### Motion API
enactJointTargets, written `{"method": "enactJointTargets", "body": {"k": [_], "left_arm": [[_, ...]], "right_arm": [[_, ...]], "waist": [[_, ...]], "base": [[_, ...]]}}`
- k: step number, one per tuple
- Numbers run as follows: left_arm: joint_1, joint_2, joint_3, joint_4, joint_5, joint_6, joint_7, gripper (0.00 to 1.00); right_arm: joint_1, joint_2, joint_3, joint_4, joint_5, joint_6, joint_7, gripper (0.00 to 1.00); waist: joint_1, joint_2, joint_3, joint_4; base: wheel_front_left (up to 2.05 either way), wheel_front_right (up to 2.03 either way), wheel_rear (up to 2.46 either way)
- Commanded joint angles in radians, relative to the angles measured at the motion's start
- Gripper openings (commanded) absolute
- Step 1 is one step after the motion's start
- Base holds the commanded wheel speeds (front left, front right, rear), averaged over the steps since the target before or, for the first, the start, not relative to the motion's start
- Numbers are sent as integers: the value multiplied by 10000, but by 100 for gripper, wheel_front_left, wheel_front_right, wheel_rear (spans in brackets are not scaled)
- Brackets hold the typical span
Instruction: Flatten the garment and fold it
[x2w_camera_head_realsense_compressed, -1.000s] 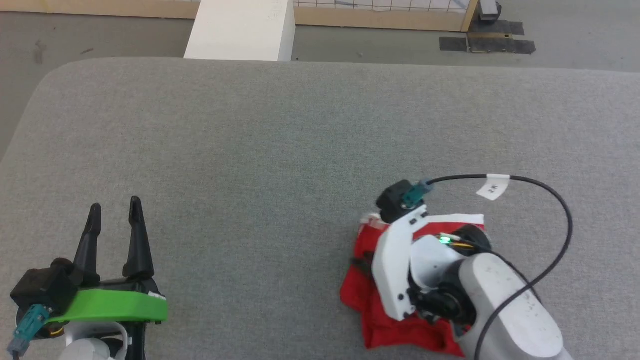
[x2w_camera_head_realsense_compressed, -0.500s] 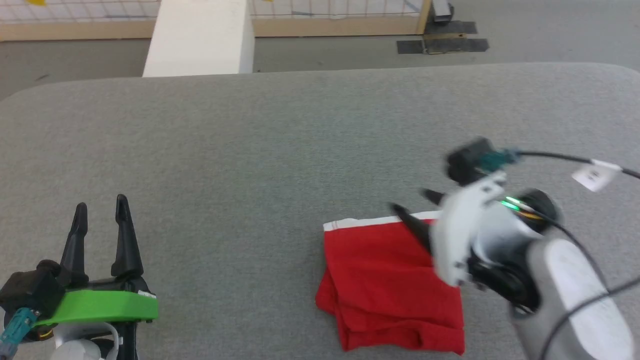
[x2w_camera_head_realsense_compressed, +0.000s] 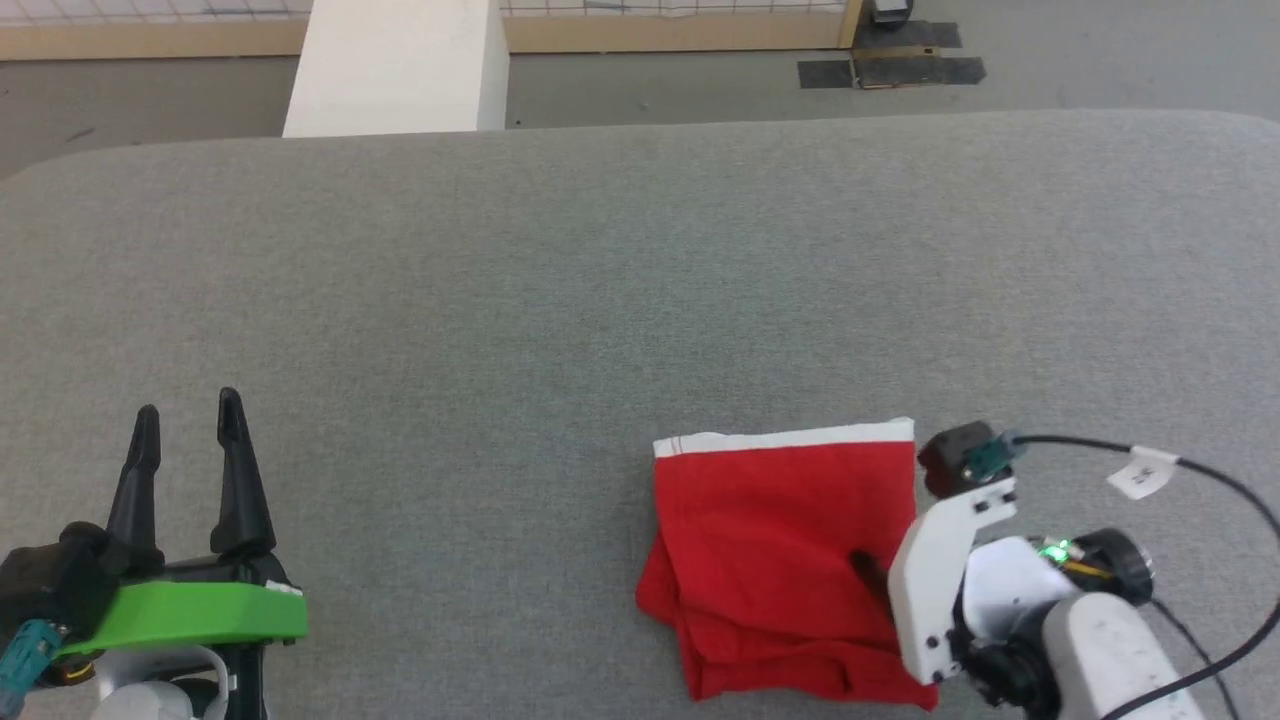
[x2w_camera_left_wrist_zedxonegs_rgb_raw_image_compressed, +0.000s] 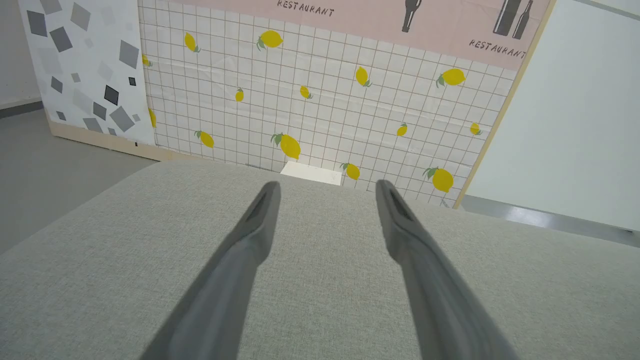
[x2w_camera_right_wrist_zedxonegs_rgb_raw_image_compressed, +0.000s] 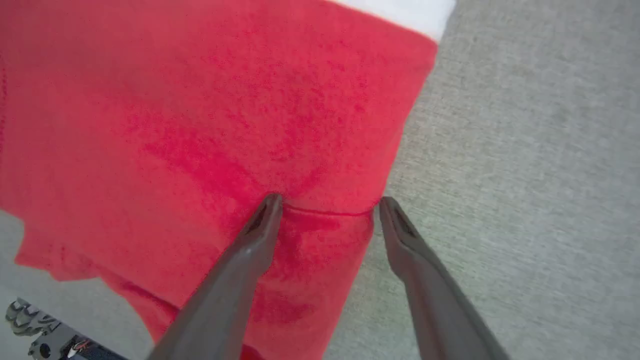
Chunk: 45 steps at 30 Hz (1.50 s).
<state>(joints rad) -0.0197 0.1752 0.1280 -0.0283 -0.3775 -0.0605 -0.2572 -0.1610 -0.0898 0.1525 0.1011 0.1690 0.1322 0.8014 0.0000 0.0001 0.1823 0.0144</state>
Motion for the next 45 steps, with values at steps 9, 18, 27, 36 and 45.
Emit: {"method": "enactJointTargets", "body": {"k": [9, 18, 27, 36, 45], "left_arm": [[90, 5, 108, 29, 74, 29, -45, 100], [406, 105, 236, -325, 3, 43, -39, 100], [488, 454, 189, -1010, 89, 27, 268, 100], [222, 1354, 303, -2189, 219, -52, 1234, 100], [58, 1997, 534, -3322, 170, -84, 1948, 100]], "right_arm": [[-240, 193, 279, 1356, -204, -15, -658, 0], [-839, -1249, 1308, 563, 448, -15, -449, 0], [-2789, -3288, 2509, 186, 1715, -15, -25, 0], [-4516, -3998, 2265, 1671, 1562, -15, -585, 0], [-5006, -3774, -205, 2782, 112, -15, -1268, 0]], "waist": [[0, -1, 137, 195], [0, -1, 307, -1241], [0, -1, 1205, -3595], [0, -1, 2693, -4481], [0, -1, 4006, -4066]], "base": [[0, 0, 0], [0, 0, 0], [0, 0, 0], [0, 0, 0], [0, 0, 0]]}}
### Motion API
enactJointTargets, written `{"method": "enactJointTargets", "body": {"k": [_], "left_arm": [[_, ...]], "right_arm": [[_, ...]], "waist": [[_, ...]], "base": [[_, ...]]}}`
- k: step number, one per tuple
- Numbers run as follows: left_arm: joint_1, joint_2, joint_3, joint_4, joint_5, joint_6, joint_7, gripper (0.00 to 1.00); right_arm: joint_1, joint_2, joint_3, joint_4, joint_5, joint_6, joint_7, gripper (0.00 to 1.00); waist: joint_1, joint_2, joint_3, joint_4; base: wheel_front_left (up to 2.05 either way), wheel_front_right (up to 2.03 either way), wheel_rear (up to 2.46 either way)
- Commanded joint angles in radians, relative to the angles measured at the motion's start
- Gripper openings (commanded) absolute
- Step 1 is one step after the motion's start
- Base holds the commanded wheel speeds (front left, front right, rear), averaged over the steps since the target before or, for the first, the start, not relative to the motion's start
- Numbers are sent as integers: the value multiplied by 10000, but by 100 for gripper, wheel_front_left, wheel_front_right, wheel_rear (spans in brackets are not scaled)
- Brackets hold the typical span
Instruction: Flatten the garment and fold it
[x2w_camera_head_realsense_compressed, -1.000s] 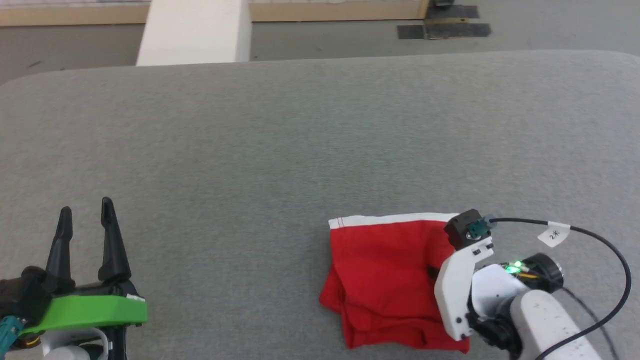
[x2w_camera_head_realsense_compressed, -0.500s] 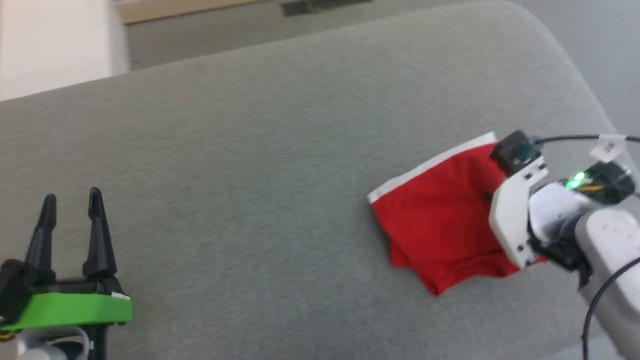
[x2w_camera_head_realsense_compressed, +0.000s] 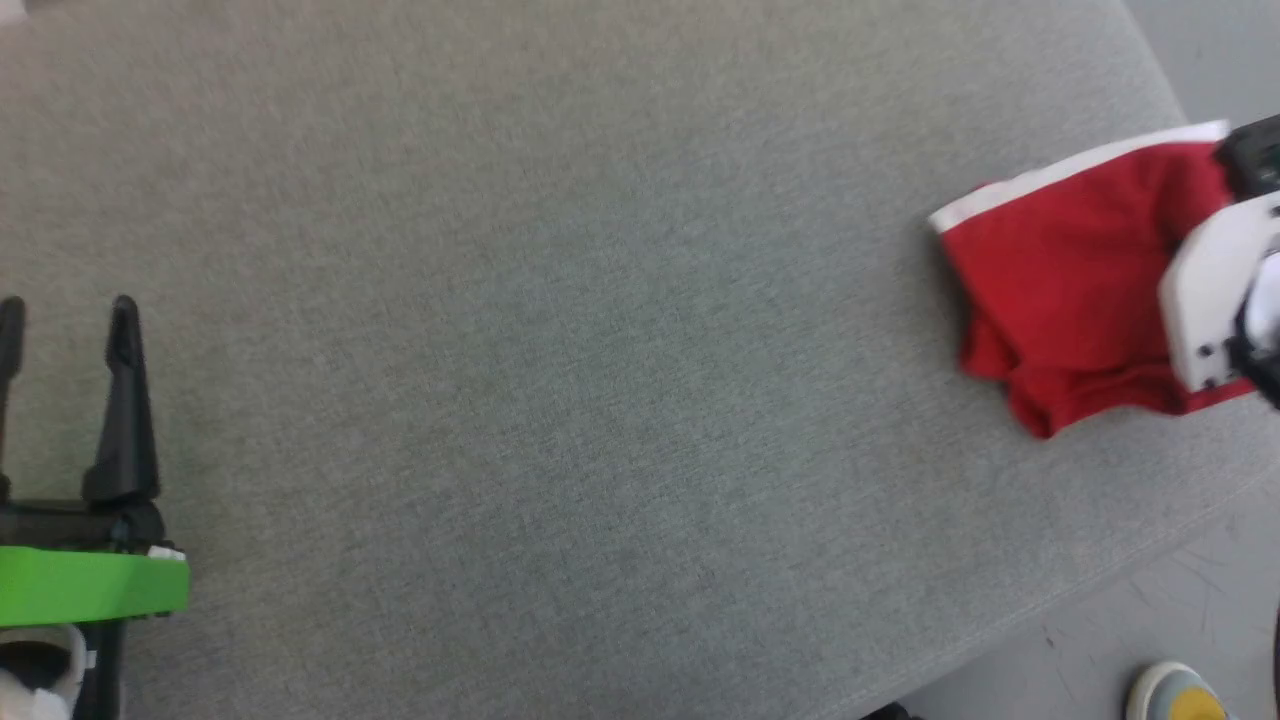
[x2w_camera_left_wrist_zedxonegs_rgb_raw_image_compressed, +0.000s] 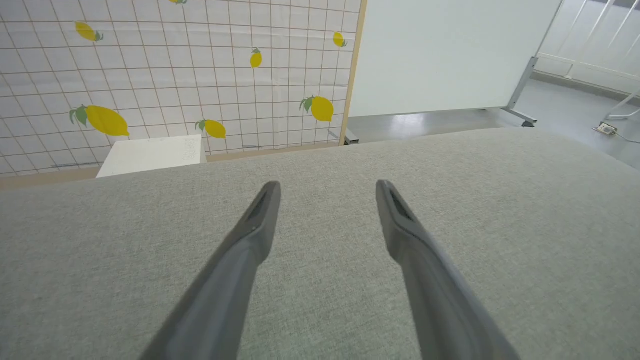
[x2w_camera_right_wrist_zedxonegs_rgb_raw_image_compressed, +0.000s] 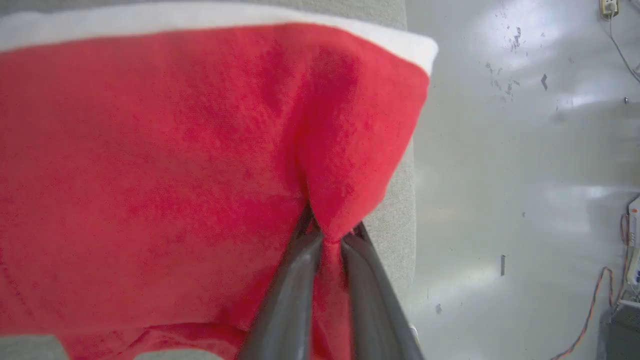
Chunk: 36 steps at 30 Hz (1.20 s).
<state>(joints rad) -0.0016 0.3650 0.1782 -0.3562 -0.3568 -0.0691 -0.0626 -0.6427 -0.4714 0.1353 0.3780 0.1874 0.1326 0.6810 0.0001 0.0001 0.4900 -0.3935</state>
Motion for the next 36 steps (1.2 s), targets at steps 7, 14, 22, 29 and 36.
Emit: {"method": "enactJointTargets", "body": {"k": [7, 14, 22, 29, 36], "left_arm": [[115, 286, 487, -498, -228, 128, 179, 100], [173, 323, 594, -651, -347, 172, 188, 100], [19, 128, 282, -191, -343, 159, -169, 100], [-35, -335, -52, 644, -272, 290, -771, 100], [-85, -779, -324, 1285, -244, 461, -1206, 100]], "right_arm": [[-253, 408, -2342, 120, -1187, -19, -359, 0], [-327, 709, -3672, -276, -2034, -19, -810, 100], [-751, 733, -3939, -984, -1973, -19, -2307, 100], [-1254, 932, -3066, -2334, -554, -19, -4239, 100], [-678, 2118, -2024, -4002, 160, -19, -5419, 100]], "waist": [[-1, -1, 1473, 270], [-1, -1, 1687, 269], [-1, -1, 980, 389], [-1, -1, -510, 804], [-1, -1, -1849, 1369]], "base": [[0, 0, 0], [0, 0, 0], [0, 0, 0], [0, 0, 0], [0, 0, 0]]}}
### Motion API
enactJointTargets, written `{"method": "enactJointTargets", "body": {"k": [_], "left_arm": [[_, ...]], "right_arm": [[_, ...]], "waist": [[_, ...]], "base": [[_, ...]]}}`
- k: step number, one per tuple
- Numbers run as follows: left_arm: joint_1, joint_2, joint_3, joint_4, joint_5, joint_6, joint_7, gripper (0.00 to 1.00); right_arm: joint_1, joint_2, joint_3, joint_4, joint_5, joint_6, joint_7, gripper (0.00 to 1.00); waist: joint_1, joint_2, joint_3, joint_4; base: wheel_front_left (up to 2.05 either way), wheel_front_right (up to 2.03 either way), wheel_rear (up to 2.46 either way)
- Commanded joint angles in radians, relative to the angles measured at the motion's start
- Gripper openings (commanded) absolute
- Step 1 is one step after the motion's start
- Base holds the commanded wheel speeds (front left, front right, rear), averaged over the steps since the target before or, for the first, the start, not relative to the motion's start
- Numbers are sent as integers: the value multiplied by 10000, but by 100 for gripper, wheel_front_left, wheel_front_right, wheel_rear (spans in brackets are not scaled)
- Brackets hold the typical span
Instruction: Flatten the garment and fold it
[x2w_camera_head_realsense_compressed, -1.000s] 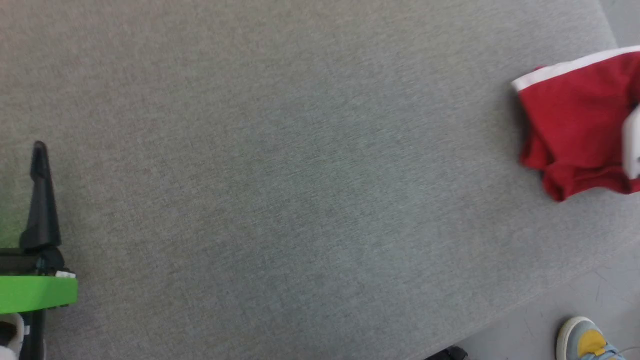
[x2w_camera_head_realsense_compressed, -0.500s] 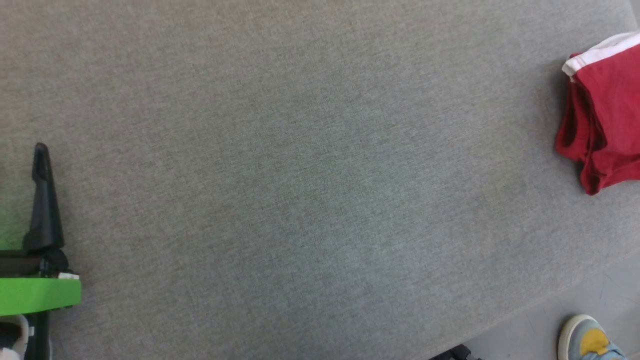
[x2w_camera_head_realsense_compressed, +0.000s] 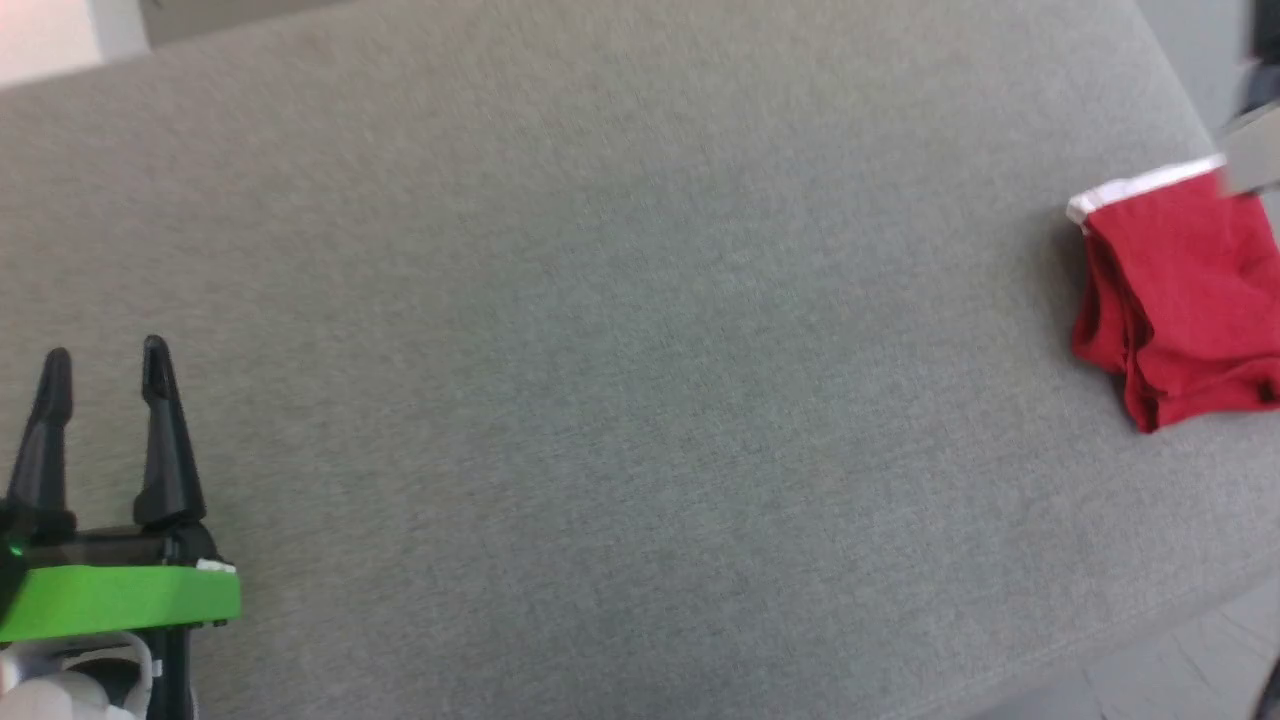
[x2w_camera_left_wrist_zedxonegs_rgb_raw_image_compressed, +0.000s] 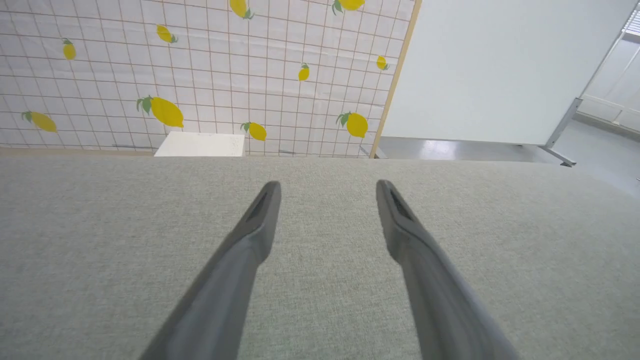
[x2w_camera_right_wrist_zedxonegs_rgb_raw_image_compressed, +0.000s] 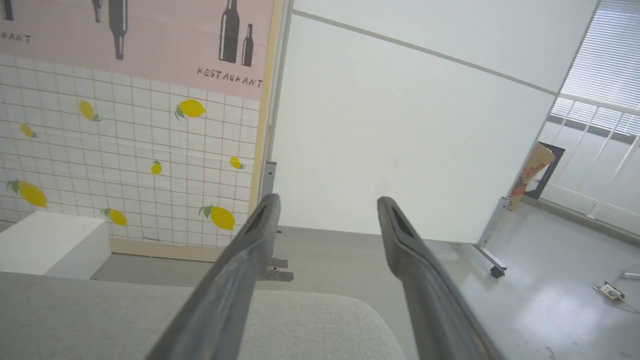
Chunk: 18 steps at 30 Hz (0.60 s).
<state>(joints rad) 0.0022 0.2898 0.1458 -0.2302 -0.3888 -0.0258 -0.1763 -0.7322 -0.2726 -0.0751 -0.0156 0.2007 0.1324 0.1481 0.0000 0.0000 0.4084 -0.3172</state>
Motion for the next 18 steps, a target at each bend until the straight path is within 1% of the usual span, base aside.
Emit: {"method": "enactJointTargets", "body": {"k": [1, 4, 8, 10, 14, 18], "left_arm": [[-144, -79, -33, 101, 79, 50, -115, 100], [-194, -204, -99, 308, 74, 114, -214, 100], [-291, -330, -185, 615, 71, 180, -304, 100], [-355, -379, -237, 796, 82, 216, -326, 100], [-464, -439, -301, 1148, 154, 354, -337, 100], [-614, -590, -383, 1434, 231, 538, -396, 100]], "right_arm": [[397, 405, 272, -291, 60, -17, -310, 100], [1022, 1071, 817, -657, 55, -17, -979, 100], [1842, 1788, 986, -611, -111, -17, -1777, 100], [2195, 2011, 1001, -475, -125, -17, -2255, 100], [2894, 2199, 923, 1, -318, -17, -3150, 100], [3594, 2218, 996, 588, -218, -17, -3622, 100]], "waist": [[0, 0, -1203, 710], [0, 0, -1584, 1014], [0, 0, -1991, 1461], [0, 0, -2173, 1710], [0, 0, -2488, 2165], [0, 0, -2775, 2624]], "base": [[0, 0, 0], [0, 0, 0], [0, 0, 0], [0, 0, 0], [0, 0, 0], [0, 0, 0]]}}
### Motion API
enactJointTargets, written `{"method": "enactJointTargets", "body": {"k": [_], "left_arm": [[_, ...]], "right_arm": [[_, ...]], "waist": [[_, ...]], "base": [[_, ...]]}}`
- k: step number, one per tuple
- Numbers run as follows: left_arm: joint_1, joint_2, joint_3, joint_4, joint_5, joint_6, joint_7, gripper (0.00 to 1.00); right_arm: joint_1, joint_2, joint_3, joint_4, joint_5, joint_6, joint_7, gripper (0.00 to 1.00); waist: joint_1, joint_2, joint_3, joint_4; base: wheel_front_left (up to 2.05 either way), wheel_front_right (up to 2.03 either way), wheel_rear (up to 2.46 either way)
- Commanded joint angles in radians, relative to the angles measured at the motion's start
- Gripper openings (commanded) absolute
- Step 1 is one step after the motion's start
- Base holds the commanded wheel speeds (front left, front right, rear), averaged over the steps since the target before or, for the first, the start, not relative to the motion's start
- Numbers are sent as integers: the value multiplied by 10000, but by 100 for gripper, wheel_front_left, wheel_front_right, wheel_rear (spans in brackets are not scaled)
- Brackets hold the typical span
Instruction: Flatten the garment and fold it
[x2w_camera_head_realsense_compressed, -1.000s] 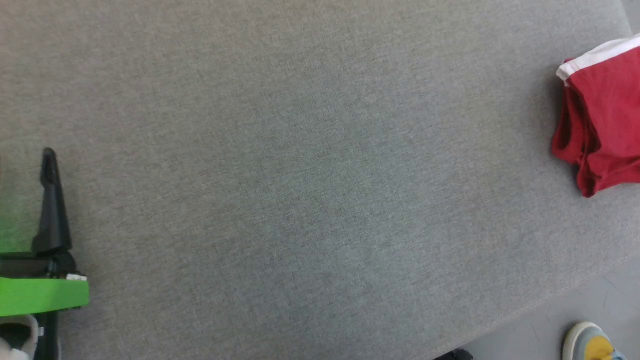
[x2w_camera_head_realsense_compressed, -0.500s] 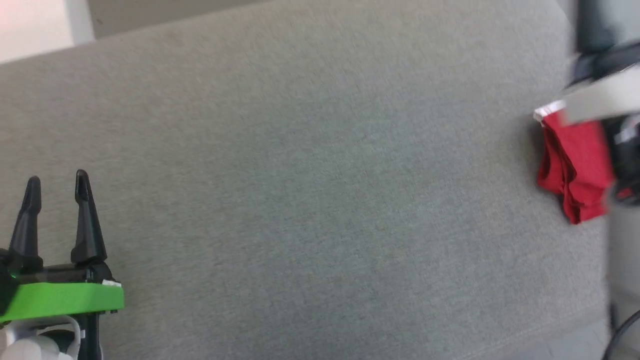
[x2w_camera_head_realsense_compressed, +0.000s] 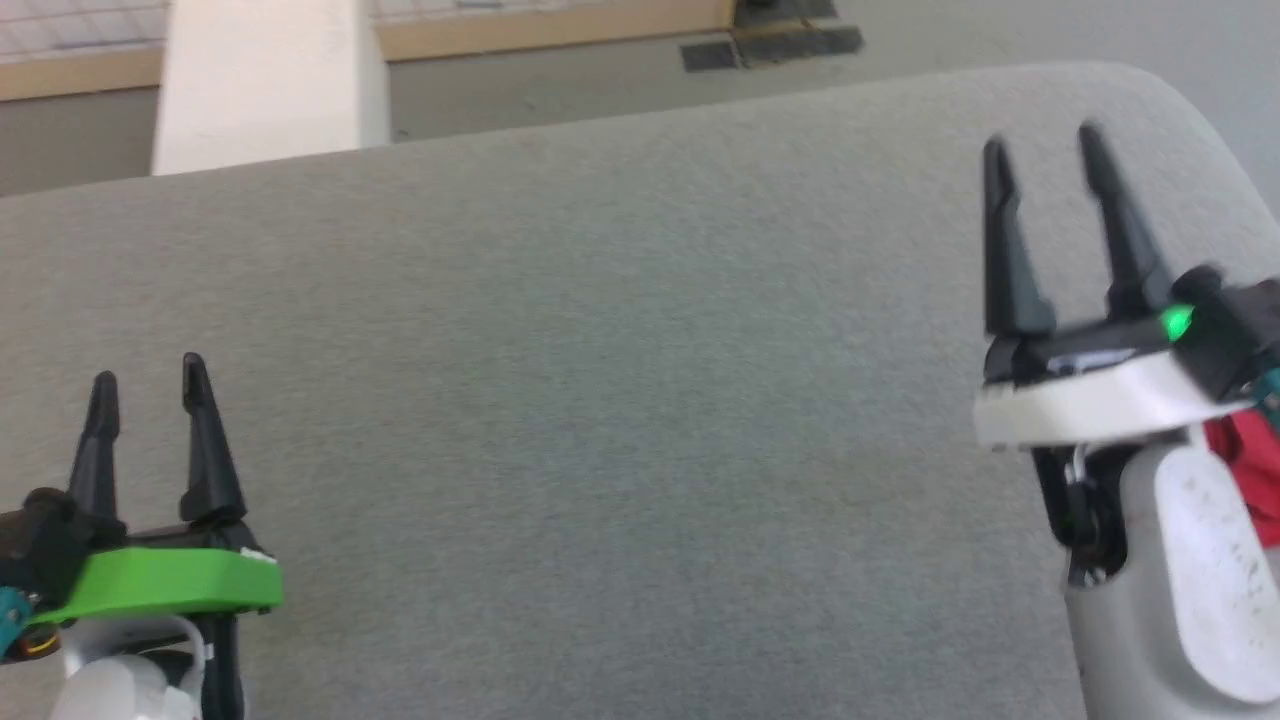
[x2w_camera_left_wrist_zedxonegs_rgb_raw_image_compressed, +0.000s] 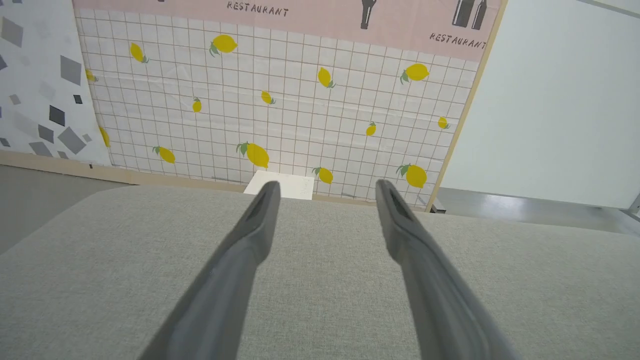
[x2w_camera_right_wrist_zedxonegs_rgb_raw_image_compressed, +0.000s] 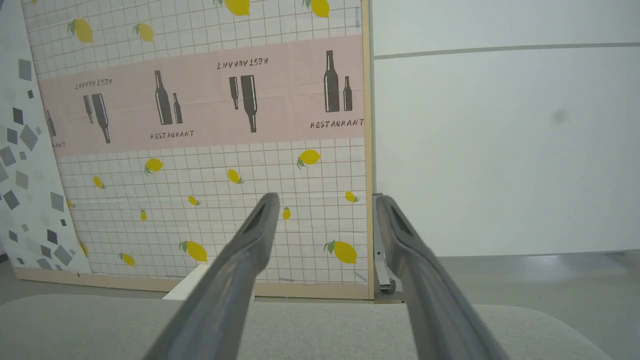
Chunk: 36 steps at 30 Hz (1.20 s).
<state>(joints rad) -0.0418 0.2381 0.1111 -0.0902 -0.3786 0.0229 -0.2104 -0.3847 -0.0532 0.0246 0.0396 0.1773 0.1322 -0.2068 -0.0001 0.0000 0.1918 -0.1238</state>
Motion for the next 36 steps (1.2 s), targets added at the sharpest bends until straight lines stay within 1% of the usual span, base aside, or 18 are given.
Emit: {"method": "enactJointTargets", "body": {"k": [1, 7, 17, 23, 27, 36], "left_arm": [[-216, -114, -88, 94, 144, 73, -56, 100], [-370, -472, -240, 591, 11, 258, -80, 100], [-224, -711, -683, 1269, 83, 315, 17, 100], [-81, -761, -994, 1601, 237, 311, 47, 100], [72, -671, -1270, 1824, 603, 388, 38, 100], [277, -758, -1709, 2219, 988, 407, -220, 100]], "right_arm": [[249, 25, -20, 139, 97, -15, -145, 100], [1056, 28, -172, 585, 115, -15, -431, 100], [2423, 29, -508, 827, 52, -15, -543, 100], [3151, 29, -672, 810, 118, -15, -547, 100], [3517, 29, -526, 970, 14, -15, -548, 100], [4000, 29, -559, 912, -186, -15, -549, 100]], "waist": [[1, 0, -655, 807], [1, 0, -1035, 1387], [1, 0, -1464, 1781], [1, 0, -1618, 1804], [1, 0, -1725, 1681], [1, 0, -1921, 1473]], "base": [[0, 0, 0], [0, 0, 0], [0, 0, 0], [0, 0, 0], [0, 0, 0], [0, 0, 0]]}}
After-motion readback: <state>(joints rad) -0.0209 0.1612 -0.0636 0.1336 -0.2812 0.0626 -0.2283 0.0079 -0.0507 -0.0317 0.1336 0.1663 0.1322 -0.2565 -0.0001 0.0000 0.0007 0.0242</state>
